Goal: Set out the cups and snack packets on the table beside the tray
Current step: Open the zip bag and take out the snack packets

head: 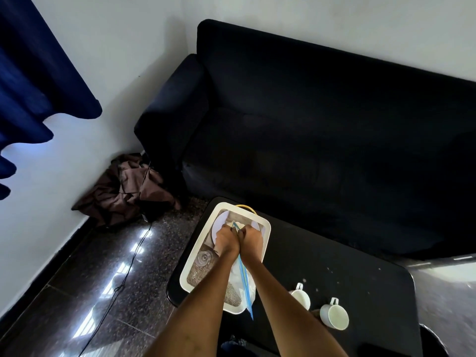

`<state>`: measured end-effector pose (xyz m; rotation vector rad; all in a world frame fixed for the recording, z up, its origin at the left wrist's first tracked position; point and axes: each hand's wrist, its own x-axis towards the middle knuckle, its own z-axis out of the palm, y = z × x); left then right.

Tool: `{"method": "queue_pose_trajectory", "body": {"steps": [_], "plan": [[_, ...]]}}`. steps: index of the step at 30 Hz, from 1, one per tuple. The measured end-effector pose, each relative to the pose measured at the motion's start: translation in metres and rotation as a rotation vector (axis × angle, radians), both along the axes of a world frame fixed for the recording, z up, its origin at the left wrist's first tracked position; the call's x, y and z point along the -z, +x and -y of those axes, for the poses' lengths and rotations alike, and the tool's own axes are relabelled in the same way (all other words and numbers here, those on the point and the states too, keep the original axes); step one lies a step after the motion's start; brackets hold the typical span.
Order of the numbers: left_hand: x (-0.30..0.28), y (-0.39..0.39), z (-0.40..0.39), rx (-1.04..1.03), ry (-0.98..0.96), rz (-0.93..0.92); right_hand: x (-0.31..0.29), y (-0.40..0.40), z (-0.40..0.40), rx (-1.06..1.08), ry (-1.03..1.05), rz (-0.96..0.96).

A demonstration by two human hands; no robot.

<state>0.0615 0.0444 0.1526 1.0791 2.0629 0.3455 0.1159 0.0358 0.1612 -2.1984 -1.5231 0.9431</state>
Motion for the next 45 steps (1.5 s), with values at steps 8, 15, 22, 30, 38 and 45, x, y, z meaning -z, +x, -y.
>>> {"method": "queue_pose_trajectory", "body": {"steps": [8, 15, 22, 30, 38, 45], "plan": [[0.003, 0.005, 0.002, -0.096, 0.003, 0.007, 0.004, 0.003, 0.002, 0.089, 0.043, 0.017], [0.011, -0.004, 0.002, -0.082, 0.108, 0.068, 0.007, 0.003, -0.004, 0.018, -0.048, -0.013], [0.013, -0.010, 0.006, -0.086, -0.075, 0.085, 0.015, 0.007, -0.001, -0.109, -0.096, -0.030], [0.012, -0.011, 0.004, -0.020, -0.030, 0.034, 0.019, 0.011, -0.005, 0.017, -0.038, -0.048], [0.011, -0.015, 0.002, -0.158, 0.014, 0.049, 0.020, 0.014, 0.001, -0.035, -0.269, 0.014], [0.018, -0.009, 0.013, -0.066, -0.183, 0.145, 0.018, 0.019, -0.002, -0.083, -0.131, -0.073]]}}
